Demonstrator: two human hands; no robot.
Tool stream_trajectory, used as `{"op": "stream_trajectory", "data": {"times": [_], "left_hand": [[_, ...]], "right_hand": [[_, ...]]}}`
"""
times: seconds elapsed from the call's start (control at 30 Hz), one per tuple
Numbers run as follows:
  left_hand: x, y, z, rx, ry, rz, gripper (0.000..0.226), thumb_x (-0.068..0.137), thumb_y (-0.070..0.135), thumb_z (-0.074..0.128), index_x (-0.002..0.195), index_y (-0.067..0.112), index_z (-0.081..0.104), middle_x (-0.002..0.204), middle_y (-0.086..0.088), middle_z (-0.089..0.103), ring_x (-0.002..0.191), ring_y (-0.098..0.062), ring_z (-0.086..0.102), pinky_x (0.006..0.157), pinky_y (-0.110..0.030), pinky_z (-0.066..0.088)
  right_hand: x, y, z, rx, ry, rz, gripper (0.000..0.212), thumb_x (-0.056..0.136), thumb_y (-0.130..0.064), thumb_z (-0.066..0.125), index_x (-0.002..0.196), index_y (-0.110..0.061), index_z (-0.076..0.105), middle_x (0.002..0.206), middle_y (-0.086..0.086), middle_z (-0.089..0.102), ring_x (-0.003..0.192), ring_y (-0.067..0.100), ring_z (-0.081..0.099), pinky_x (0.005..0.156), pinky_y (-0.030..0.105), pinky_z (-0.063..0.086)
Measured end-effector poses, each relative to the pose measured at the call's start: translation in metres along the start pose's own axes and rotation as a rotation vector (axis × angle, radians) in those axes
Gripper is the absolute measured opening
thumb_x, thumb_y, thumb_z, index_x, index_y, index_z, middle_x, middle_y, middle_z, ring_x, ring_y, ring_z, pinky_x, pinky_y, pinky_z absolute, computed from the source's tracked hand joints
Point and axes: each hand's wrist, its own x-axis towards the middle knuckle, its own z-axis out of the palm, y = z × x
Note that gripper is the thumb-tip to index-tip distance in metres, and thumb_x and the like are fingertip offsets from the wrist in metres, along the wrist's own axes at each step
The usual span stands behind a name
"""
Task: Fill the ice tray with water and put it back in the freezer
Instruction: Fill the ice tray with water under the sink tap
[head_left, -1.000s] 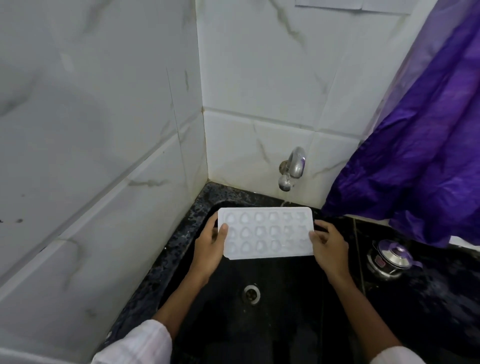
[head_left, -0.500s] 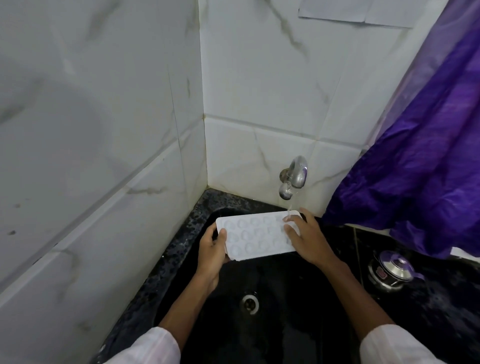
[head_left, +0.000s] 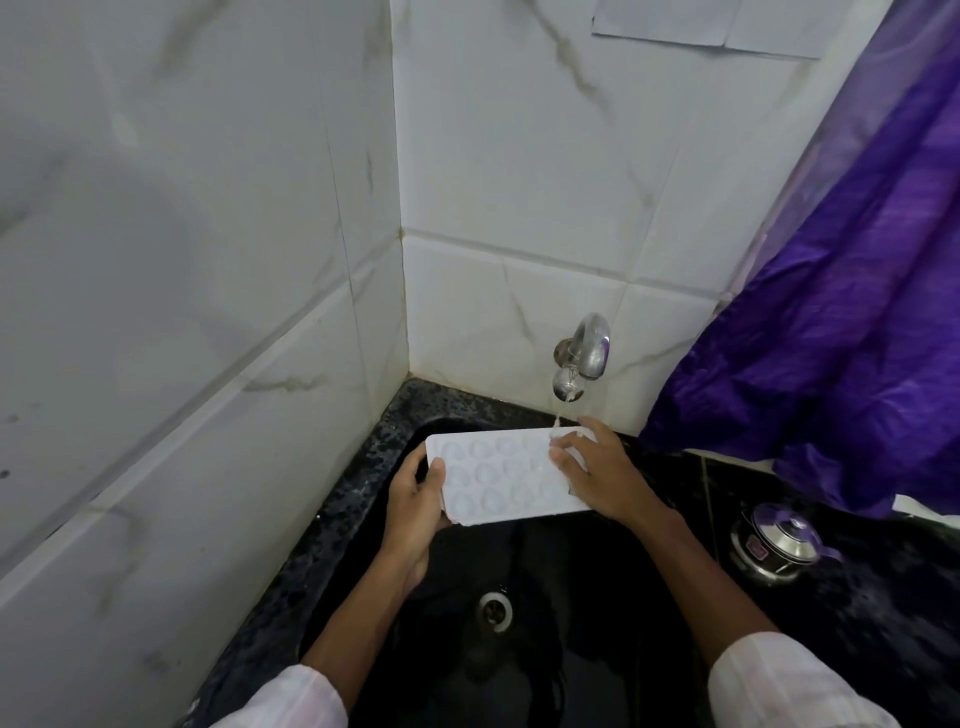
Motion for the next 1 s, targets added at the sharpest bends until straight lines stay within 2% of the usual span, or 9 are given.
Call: {"op": "stream_trajectory", "data": {"times": [0.1,0.2,0.33,0.43,0.63,0.87,1.0], "left_hand": [[0.000,-0.002,0.001,0.005,-0.004,-0.011,0.033,0.105,0.024,0.047,0.137,0.023,0.054,0.115,0.003,0.071,0.099,-0.016,0.072,0.071,-0.037,0.062],[-0.001,-0.002,0.001,0.010,-0.011,-0.013,0.034,0.105,0.025,0.046,0.138,0.023,0.053,0.117,0.002,0.071,0.101,-0.017,0.071,0.072,-0.038,0.062],[-0.003,0.000,0.001,-0.005,-0.015,-0.012,0.033,0.105,0.024,0.045,0.137,0.024,0.053,0.117,0.003,0.071,0.100,-0.016,0.071,0.068,-0.035,0.061],[-0.003,0.002,0.002,-0.008,-0.017,-0.010,0.033,0.105,0.024,0.045,0.137,0.025,0.054,0.117,0.004,0.071,0.100,-0.016,0.072,0.067,-0.034,0.061],[-0.002,0.002,0.002,-0.002,-0.022,-0.005,0.030,0.105,0.023,0.045,0.134,0.027,0.056,0.118,0.003,0.071,0.102,-0.017,0.071,0.078,-0.043,0.062],[-0.004,0.003,0.003,-0.012,-0.020,-0.005,0.030,0.105,0.024,0.046,0.134,0.027,0.055,0.117,0.004,0.071,0.101,-0.016,0.071,0.075,-0.040,0.062],[-0.005,0.003,0.002,-0.012,-0.013,-0.009,0.030,0.105,0.023,0.045,0.133,0.027,0.056,0.118,0.002,0.071,0.103,-0.018,0.071,0.075,-0.043,0.062]], "right_hand": [[0.000,0.000,0.000,-0.039,0.014,-0.009,0.026,0.099,-0.038,0.049,0.112,-0.026,0.067,0.156,0.001,0.025,0.143,0.019,0.020,0.101,0.021,0.023],[0.001,0.001,0.000,-0.064,0.017,-0.002,0.028,0.099,-0.037,0.047,0.113,-0.026,0.068,0.156,0.000,0.026,0.143,0.018,0.021,0.104,0.024,0.019],[0.000,0.002,-0.002,-0.118,0.025,-0.029,0.031,0.100,-0.038,0.042,0.117,-0.027,0.065,0.155,0.001,0.029,0.142,0.019,0.024,0.110,0.032,0.026],[0.000,0.002,-0.003,-0.136,0.026,-0.038,0.031,0.101,-0.036,0.042,0.117,-0.024,0.066,0.154,0.005,0.031,0.142,0.019,0.025,0.109,0.027,0.023],[-0.006,-0.003,-0.008,-0.113,0.047,-0.088,0.028,0.101,-0.027,0.047,0.119,-0.018,0.067,0.148,0.011,0.039,0.138,0.020,0.032,0.103,0.016,0.017],[-0.006,-0.004,-0.010,-0.114,0.029,-0.079,0.026,0.101,-0.025,0.047,0.113,-0.018,0.068,0.148,0.009,0.041,0.139,0.019,0.030,0.102,0.016,0.016],[-0.008,-0.007,-0.012,-0.152,0.035,-0.124,0.028,0.101,-0.024,0.047,0.117,-0.015,0.068,0.146,0.008,0.044,0.139,0.020,0.030,0.103,0.014,0.013]]}}
